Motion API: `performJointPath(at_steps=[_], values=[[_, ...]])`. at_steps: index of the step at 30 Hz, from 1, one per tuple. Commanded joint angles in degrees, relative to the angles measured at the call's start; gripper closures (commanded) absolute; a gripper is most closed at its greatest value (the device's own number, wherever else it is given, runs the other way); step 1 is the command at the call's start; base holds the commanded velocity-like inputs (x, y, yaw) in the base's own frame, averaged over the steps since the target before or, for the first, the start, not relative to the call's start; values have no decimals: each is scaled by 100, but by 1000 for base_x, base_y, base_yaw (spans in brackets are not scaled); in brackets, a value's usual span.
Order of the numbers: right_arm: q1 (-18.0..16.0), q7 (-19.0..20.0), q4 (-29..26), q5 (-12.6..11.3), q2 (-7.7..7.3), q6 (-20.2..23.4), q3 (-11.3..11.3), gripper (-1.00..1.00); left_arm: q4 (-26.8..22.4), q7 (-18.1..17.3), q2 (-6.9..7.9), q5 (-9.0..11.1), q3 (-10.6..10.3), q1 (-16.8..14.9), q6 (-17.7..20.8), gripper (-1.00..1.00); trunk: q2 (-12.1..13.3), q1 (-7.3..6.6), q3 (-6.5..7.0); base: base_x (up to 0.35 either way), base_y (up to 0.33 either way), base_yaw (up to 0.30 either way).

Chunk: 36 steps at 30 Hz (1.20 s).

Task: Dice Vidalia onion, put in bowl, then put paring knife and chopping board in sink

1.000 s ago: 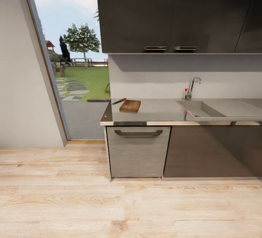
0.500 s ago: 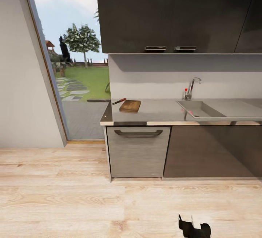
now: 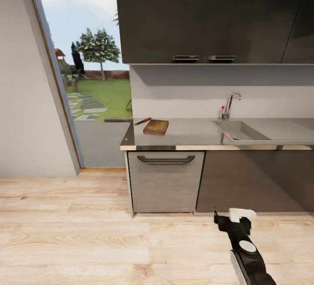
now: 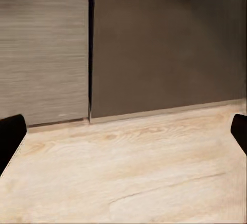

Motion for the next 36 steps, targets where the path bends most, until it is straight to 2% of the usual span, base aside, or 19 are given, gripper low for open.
performJointPath(at_steps=[1, 2, 3, 6, 8, 9, 11, 14, 16, 18, 19, 22, 23, 28, 36], values=[[-153, -78, -65, 26, -2, 166, 8, -100, 0, -1, -2, 7, 4, -1, -13, -100, -3, 0, -6, 0, 0, 0], [-308, -119, -99, 55, -2, 291, 9, -100, 6, 0, -5, 8, 4, -1, -13, -100, -3, 0, -6, 0, 0, 0], [-636, -162, -134, 105, -2, 570, 10, -100, 28, -1, -12, 10, 4, 0, -13, -100, -3, 0, -6, 0, 0, 0], [-1122, -182, -151, 139, 11, 971, 16, -100, 47, 0, -16, 10, 4, 0, -13, -100, -3, 0, -6, 0, 0, 0], [-1595, -190, -154, 159, 24, 1322, 23, -100, 52, 1, -17, 11, 4, -1, -13, -100, -3, 0, -6, 0, 0, 0], [-1971, -191, -150, 170, 33, 1598, 33, -100, 54, 1, -18, 11, 4, -1, -13, -100, -3, 0, -6, 20, 0, 0], [-2230, -191, -142, 174, 40, 1784, 41, -100, 55, -2, -18, 11, 4, -1, -13, -100, -3, 0, -6, 65, 0, 0], [-3003, -187, -64, 180, 49, 2301, 61, -100, 56, -7, -18, 9, 4, -1, -13, -100, -3, 0, -6, 171, 33, 0], [-3257, -185, -12, 180, 50, 2444, 73, -100, 56, -7, -18, 6, 4, -1, -13, -100, -3, 0, -6, 241, 71, 0], [-3739, -187, 173, 181, 51, 2656, 88, -100, 56, -8, -18, 4, 4, 1, -13, -100, -3, 0, -6, 270, 85, 0], [-4217, -190, 467, 181, 55, 2791, 94, -100, 56, -8, -18, 3, 4, 0, -13, -100, -3, 0, -6, 289, 90, 0], [-4942, -186, 1173, 181, 80, 2892, 97, -100, 56, -8, -18, 2, 4, 0, -13, -100, -3, 0, -6, 294, 92, 0], [-5045, -183, 1316, 181, 92, 2898, 97, -100, 56, -8, -18, 2, 4, -1, -13, -100, -3, 0, -6, 296, 96, 0], [-5829, -147, 2761, 174, 164, 2869, 104, -100, 56, -20, -18, 2, 4, -1, -13, -100, -3, 0, -6, 297, 112, 0], [-5987, -114, 3096, 149, 199, 2852, 102, -100, 56, -27, -18, 2, 4, 0, -13, -100, -3, 0, -6, 298, 124, 0]])
